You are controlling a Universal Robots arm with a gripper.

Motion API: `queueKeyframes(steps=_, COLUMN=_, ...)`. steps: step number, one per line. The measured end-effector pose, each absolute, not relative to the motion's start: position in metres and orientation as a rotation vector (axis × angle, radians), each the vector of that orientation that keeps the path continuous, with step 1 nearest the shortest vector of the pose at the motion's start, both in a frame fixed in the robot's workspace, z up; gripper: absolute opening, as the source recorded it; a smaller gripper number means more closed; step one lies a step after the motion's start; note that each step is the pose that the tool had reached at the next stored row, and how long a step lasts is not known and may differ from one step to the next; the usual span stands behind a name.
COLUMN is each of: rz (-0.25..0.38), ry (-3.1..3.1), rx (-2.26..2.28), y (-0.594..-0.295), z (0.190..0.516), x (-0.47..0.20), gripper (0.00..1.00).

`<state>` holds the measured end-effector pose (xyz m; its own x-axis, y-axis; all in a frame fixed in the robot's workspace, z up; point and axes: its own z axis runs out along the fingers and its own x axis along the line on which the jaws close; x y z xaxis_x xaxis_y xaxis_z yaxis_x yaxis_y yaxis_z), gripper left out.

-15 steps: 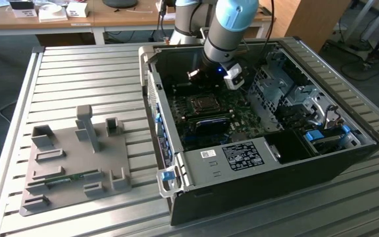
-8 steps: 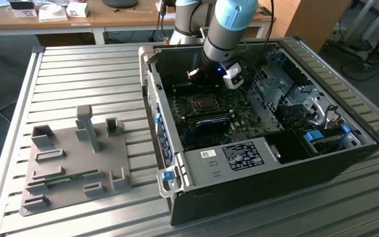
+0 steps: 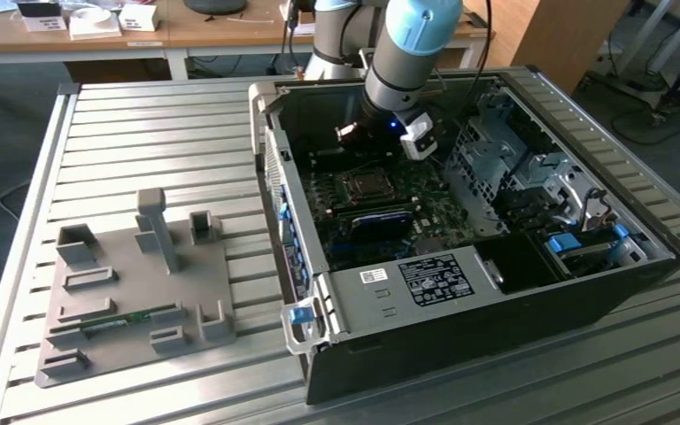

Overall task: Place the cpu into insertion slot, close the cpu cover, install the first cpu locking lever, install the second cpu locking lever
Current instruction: 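Install the first cpu locking lever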

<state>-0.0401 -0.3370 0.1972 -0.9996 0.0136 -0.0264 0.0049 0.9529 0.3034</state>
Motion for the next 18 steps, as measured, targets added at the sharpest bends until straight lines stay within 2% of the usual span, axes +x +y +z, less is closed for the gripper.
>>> queueKeyframes(steps=18, rz=0.499, ry=3.073, rx=0.015, y=-0.335, z=0.209, x=-0.041, gripper=0.11)
